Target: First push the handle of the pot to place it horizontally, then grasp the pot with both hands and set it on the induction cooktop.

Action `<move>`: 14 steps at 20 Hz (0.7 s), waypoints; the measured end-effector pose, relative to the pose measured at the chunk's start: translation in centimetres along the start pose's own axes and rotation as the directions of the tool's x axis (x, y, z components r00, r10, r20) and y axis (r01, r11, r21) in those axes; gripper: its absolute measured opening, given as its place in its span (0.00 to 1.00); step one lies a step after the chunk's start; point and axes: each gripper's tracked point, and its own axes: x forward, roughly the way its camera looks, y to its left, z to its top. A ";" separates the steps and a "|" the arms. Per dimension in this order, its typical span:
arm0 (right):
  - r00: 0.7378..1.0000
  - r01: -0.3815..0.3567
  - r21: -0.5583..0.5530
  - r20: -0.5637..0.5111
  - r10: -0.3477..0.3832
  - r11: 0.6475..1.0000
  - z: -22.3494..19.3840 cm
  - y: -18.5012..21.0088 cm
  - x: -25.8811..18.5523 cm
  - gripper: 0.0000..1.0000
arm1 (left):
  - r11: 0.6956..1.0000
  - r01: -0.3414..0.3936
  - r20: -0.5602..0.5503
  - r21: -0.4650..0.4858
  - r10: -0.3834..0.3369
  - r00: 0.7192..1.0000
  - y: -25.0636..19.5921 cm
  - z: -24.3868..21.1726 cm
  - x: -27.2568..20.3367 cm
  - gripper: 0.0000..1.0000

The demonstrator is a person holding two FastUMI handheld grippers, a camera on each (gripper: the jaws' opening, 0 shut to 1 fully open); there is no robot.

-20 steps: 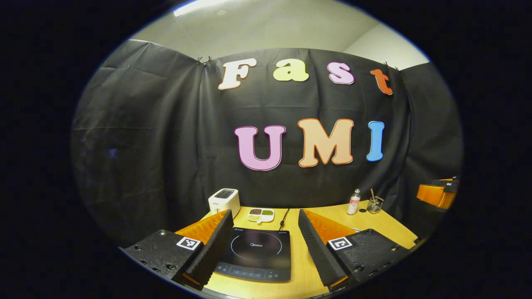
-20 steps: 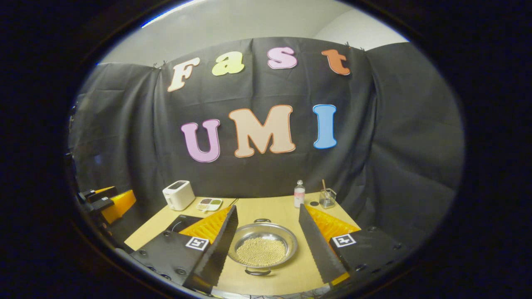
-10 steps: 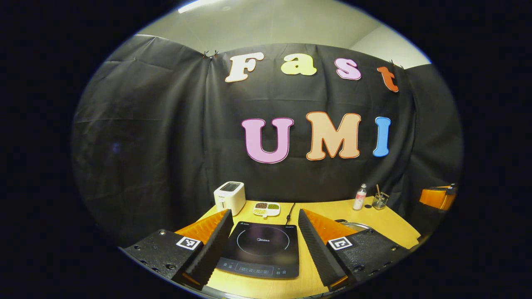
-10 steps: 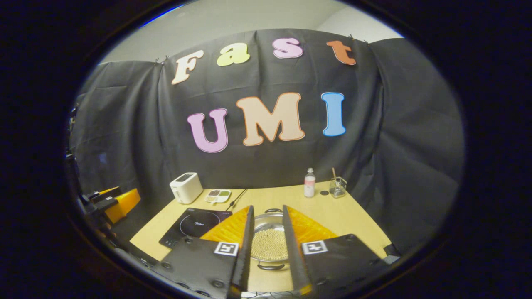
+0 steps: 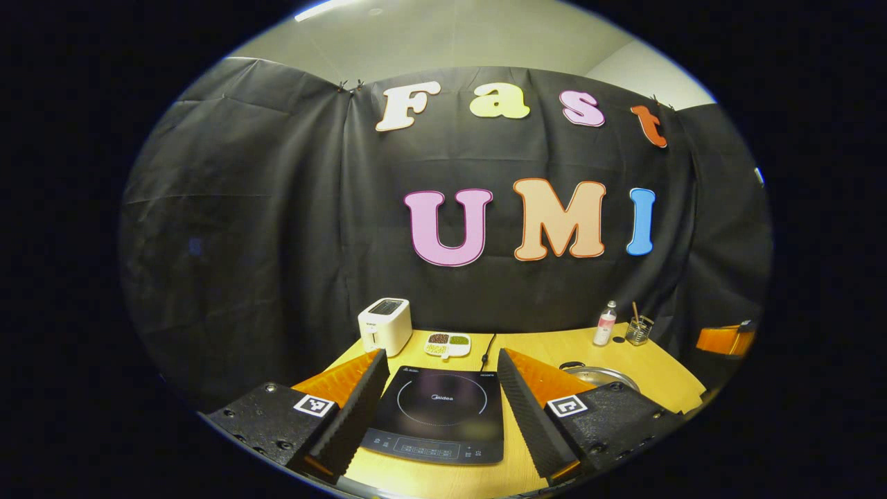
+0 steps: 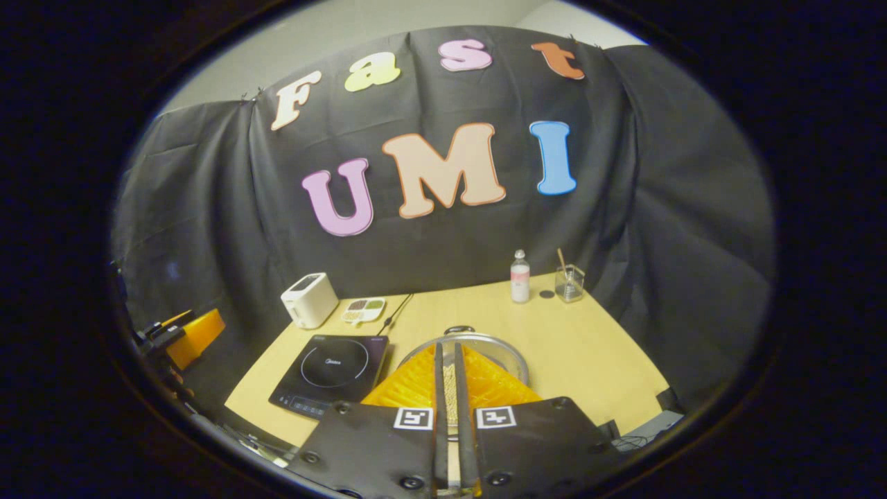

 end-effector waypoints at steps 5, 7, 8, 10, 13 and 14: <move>0.978 -0.073 0.038 -0.195 0.079 0.997 -6.2 1.2 2.1 0.09 | 1.000 -0.016 -0.010 0.005 0.016 1.000 0.1 -0.4 0.2 0.92; 0.958 -0.090 0.061 -0.269 0.103 0.994 -8.6 1.4 3.0 0.09 | 1.000 -0.025 -0.013 0.010 0.025 1.000 0.3 -0.7 0.4 0.92; 0.945 -0.096 0.072 -0.306 0.113 0.993 -9.8 1.6 3.4 0.09 | 0.999 -0.031 -0.017 0.012 0.032 0.999 0.4 -0.9 0.4 0.93; 0.911 -0.113 0.102 -0.386 0.143 0.988 -12.8 2.4 4.0 0.09 | 0.999 -0.044 -0.024 0.010 0.044 0.999 0.8 -1.3 0.5 0.92; 0.857 -0.097 0.149 -0.491 0.159 0.984 -16.4 2.9 5.1 0.09 | 0.998 -0.057 -0.038 -0.015 0.057 0.998 1.2 -2.0 0.6 0.93; 0.840 -0.092 0.158 -0.518 0.162 0.983 -17.4 3.1 5.4 0.09 | 0.998 -0.064 -0.041 -0.022 0.063 0.997 1.4 -2.3 0.6 0.96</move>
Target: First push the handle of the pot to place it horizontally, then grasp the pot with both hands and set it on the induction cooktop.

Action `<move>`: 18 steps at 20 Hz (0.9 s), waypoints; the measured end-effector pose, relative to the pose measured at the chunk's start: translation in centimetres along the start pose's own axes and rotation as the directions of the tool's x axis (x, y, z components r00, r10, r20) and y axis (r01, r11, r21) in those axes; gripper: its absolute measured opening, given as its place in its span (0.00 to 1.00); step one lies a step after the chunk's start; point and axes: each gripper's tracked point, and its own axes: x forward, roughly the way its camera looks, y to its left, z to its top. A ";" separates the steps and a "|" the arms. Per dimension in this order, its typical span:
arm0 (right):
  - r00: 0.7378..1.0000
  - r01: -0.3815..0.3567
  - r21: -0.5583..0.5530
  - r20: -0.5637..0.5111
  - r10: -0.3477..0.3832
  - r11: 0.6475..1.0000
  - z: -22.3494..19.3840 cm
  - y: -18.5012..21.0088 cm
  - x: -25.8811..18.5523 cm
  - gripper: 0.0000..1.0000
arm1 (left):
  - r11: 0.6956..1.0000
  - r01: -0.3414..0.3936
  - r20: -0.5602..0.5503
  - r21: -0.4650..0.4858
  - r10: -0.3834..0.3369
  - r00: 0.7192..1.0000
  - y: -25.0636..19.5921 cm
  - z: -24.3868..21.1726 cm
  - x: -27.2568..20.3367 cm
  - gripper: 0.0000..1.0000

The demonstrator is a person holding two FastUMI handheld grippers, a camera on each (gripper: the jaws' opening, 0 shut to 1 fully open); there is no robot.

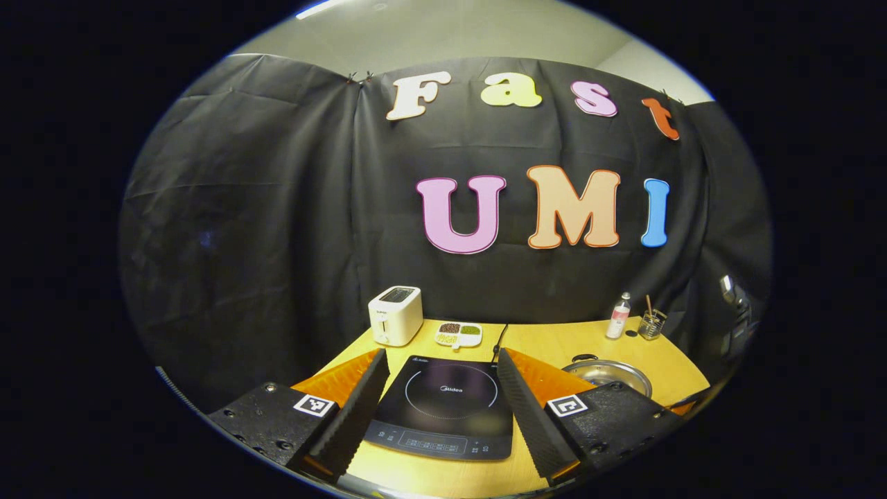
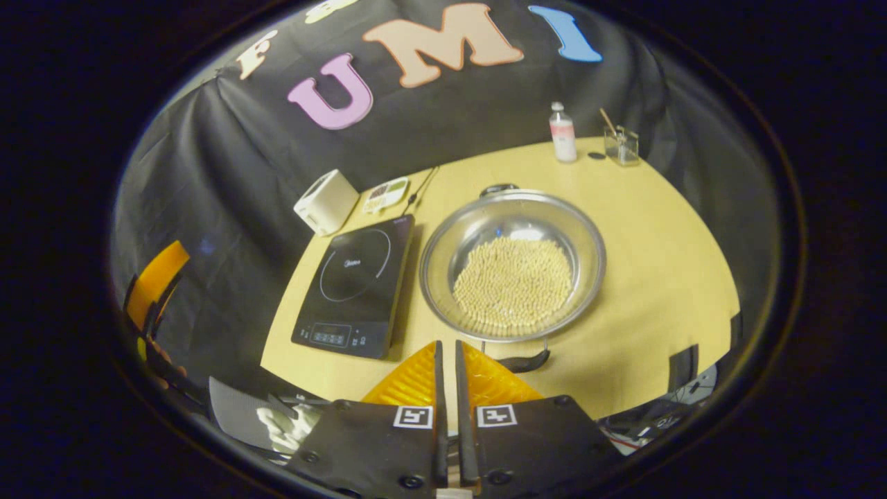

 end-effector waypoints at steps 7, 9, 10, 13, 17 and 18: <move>0.981 -0.023 0.137 -0.189 0.049 0.990 -3.3 0.1 4.7 0.09 | 0.999 -0.049 -0.025 0.023 0.049 0.998 2.3 -0.8 0.5 0.96; 0.977 -0.009 0.168 -0.208 0.044 0.986 -3.4 -0.3 5.7 0.10 | 0.998 -0.052 -0.032 0.027 0.052 0.998 2.6 -1.1 0.5 0.96; 0.976 0.003 0.174 -0.217 0.035 0.985 -3.4 -0.6 6.1 0.10 | 0.998 -0.050 -0.034 0.027 0.051 0.998 2.7 -1.2 0.6 0.96; 0.970 0.027 0.186 -0.242 0.019 0.982 -3.6 -1.5 7.0 0.00 | 0.998 -0.050 -0.053 0.032 0.052 0.997 3.2 -1.8 0.8 0.93; 0.964 0.050 0.242 -0.266 0.016 0.969 -4.2 -2.0 7.6 0.08 | 0.997 -0.055 -0.060 0.048 0.058 0.997 3.8 -1.9 1.1 0.96; 0.964 0.051 0.260 -0.267 0.021 0.964 -4.3 -1.9 7.6 0.07 | 0.997 -0.051 -0.060 0.049 0.054 0.997 3.8 -2.0 1.2 0.96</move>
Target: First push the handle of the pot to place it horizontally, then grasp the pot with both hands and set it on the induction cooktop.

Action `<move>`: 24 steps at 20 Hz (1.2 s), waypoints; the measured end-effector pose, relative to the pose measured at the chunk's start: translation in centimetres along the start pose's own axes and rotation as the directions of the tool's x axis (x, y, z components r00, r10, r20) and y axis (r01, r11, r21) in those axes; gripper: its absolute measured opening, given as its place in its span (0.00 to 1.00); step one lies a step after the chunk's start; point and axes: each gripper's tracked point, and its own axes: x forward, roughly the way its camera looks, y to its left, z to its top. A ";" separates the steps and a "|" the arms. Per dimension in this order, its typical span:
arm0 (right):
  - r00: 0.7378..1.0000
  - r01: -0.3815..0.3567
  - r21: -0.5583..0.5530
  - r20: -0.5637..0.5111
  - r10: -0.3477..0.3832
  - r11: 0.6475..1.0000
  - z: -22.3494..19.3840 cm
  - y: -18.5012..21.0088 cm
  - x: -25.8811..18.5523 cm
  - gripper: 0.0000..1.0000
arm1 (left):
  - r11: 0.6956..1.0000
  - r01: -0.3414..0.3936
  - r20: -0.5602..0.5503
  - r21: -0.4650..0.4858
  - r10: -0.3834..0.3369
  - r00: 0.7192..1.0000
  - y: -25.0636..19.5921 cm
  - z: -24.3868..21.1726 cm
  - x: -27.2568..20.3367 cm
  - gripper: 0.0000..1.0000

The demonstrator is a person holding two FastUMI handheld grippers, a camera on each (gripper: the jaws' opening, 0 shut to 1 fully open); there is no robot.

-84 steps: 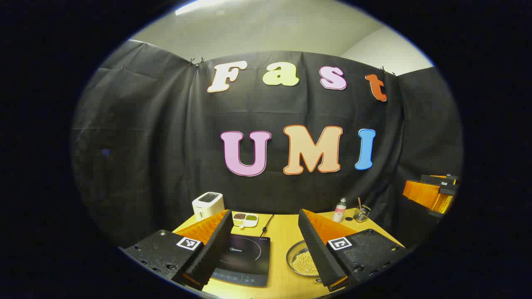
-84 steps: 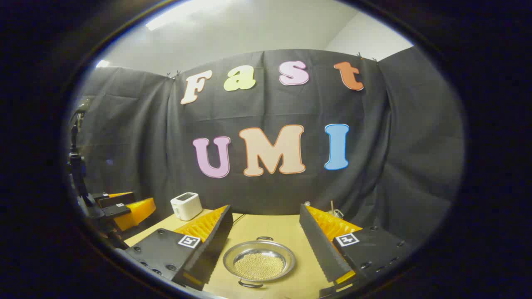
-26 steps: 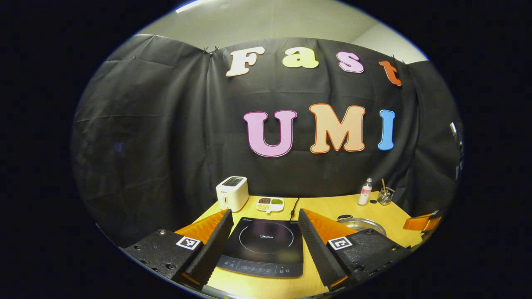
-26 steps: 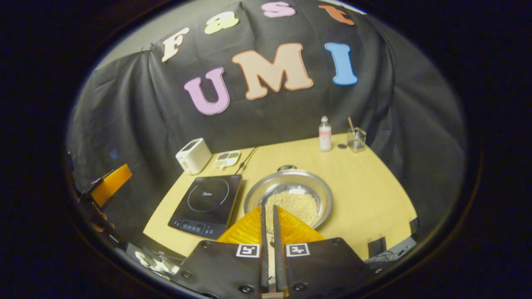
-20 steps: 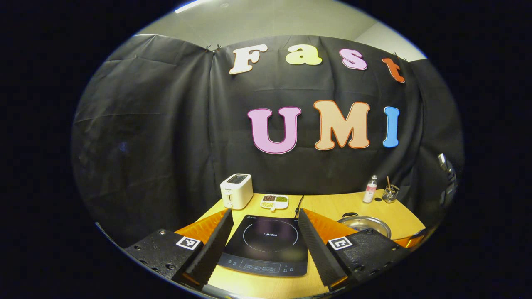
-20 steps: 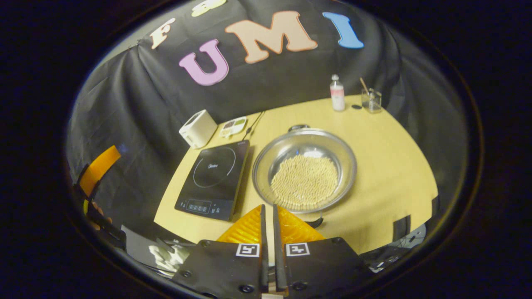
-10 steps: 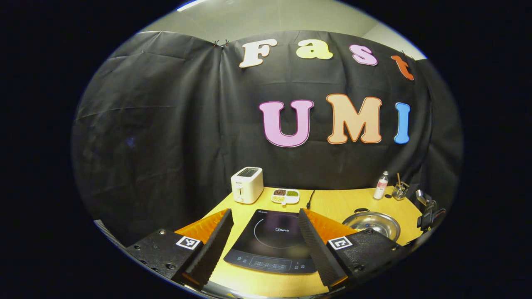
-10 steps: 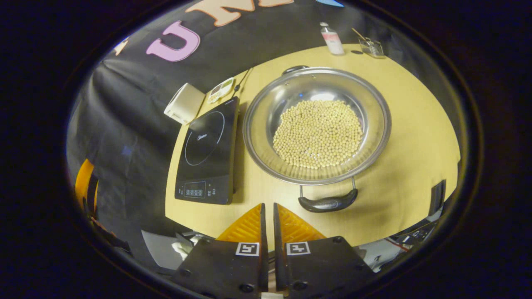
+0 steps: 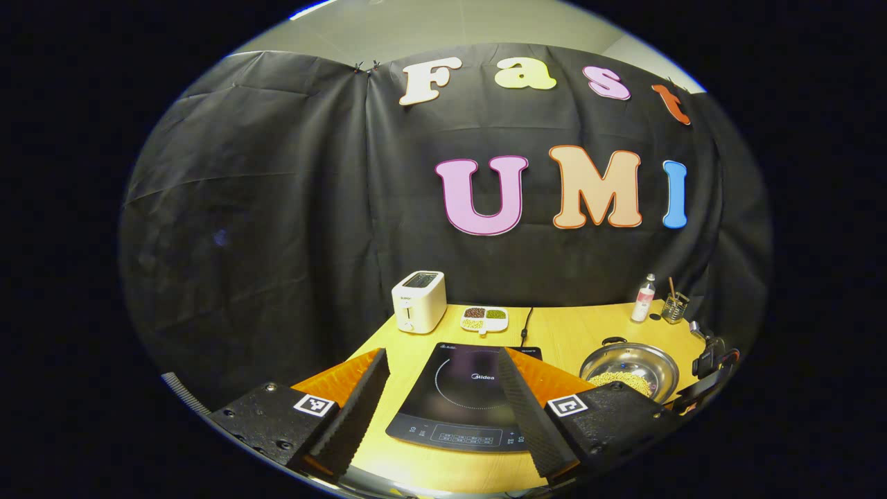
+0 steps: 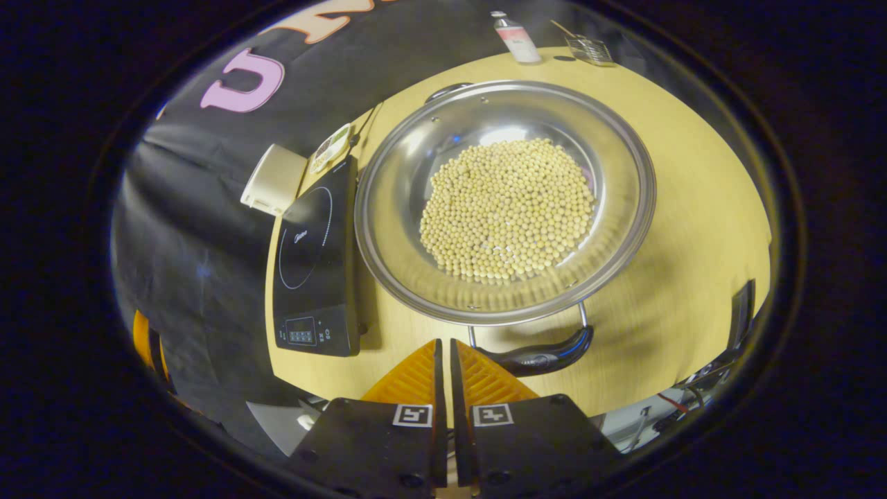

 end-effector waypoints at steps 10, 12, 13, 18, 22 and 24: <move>0.994 0.102 0.052 0.044 -0.104 0.993 1.8 -4.4 -1.5 0.07 | 0.998 0.056 -0.019 -0.024 -0.057 0.998 -1.5 -0.8 1.8 0.96; 0.989 0.132 0.068 0.055 -0.136 0.989 2.6 -5.8 -1.9 0.07 | 0.998 0.056 -0.028 -0.035 -0.057 0.998 -1.5 -1.0 2.1 0.96; 0.986 0.151 0.074 0.060 -0.155 0.986 3.1 -6.7 -2.1 0.07 | 0.998 0.055 -0.030 -0.035 -0.056 0.998 -1.4 -1.0 2.3 0.94; 0.969 0.225 0.136 0.076 -0.236 0.965 5.6 -10.6 -3.1 0.07 | 0.998 0.052 -0.039 -0.019 -0.053 0.998 -1.6 -1.0 3.1 0.96; 0.963 0.236 0.185 0.084 -0.255 0.954 8.6 -12.8 -3.9 0.10 | 0.999 0.052 -0.061 -0.005 -0.052 0.997 -2.8 -1.3 3.8 0.96; 0.964 0.237 0.186 0.076 -0.255 0.954 9.8 -13.6 -3.9 0.09 | 0.999 0.050 -0.074 -0.007 -0.050 0.996 -3.7 -1.2 4.1 0.96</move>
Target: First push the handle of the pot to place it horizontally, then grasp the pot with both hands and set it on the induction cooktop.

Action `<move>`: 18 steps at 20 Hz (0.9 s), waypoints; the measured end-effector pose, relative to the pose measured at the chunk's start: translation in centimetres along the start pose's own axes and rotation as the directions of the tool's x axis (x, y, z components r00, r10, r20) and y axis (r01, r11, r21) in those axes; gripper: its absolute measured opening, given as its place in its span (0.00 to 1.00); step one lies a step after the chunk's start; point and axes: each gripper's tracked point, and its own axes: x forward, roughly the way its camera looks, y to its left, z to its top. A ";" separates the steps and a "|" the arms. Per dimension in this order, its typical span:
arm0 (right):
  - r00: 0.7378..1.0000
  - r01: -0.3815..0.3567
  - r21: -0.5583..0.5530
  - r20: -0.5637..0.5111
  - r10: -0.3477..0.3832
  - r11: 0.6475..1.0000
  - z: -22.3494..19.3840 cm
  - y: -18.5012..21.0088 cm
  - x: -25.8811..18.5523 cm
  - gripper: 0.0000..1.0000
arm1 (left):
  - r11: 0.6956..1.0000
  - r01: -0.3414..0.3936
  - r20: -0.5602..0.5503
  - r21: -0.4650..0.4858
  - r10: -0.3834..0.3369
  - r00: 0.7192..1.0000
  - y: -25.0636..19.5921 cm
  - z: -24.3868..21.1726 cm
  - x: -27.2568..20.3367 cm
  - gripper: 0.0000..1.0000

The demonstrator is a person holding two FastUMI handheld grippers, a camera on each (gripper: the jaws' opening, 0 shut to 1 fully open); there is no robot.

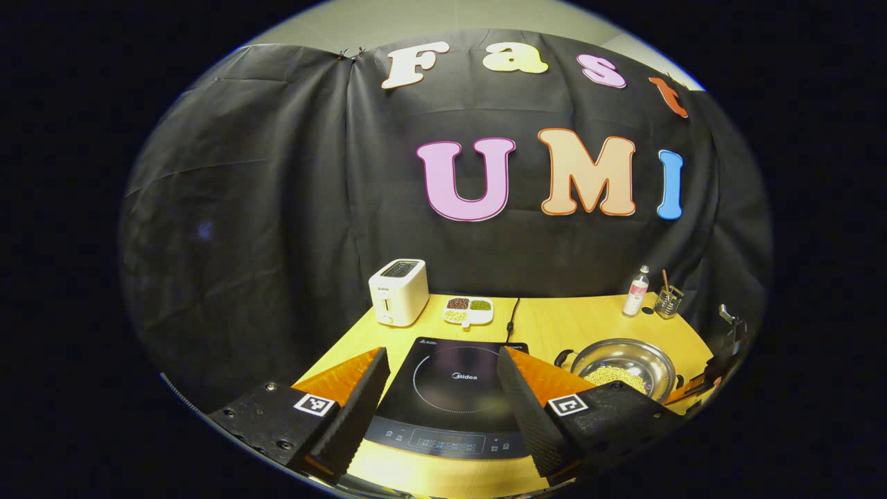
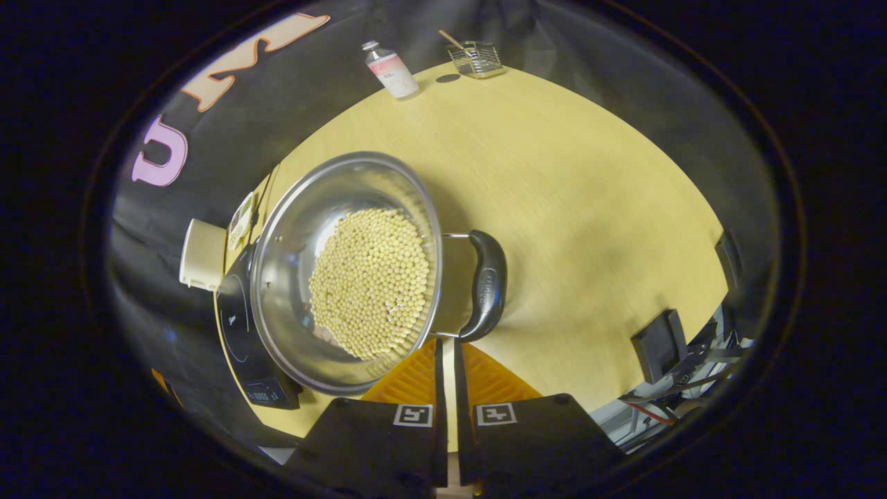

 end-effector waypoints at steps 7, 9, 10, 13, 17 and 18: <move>0.997 -0.040 -0.029 -0.064 0.038 0.999 3.8 -0.3 0.9 0.08 | 0.998 -0.029 -0.031 -0.052 0.027 0.999 -4.1 0.8 1.1 0.94; 0.995 -0.061 -0.034 -0.085 0.058 0.998 4.8 -0.6 1.0 0.08 | 0.997 -0.046 -0.028 -0.064 0.044 0.999 -5.0 1.2 1.5 0.94; 0.993 -0.071 -0.035 -0.092 0.067 0.997 5.3 -0.5 1.1 0.07 | 0.996 -0.053 -0.025 -0.065 0.051 0.998 -5.5 1.5 1.6 0.94; 0.990 -0.097 -0.050 -0.112 0.091 0.994 6.7 -0.5 1.5 0.07 | 0.995 -0.081 -0.024 -0.054 0.080 0.996 -6.6 1.8 1.8 0.96; 0.985 -0.121 -0.064 -0.128 0.112 0.991 8.5 -0.8 1.6 0.10 | 0.992 -0.109 -0.027 -0.066 0.108 0.994 -8.1 1.7 1.8 0.96; 0.985 -0.132 -0.059 -0.124 0.124 0.990 8.7 -0.7 1.6 0.00 | 0.991 -0.114 -0.032 -0.069 0.112 0.993 -8.5 1.5 1.8 0.96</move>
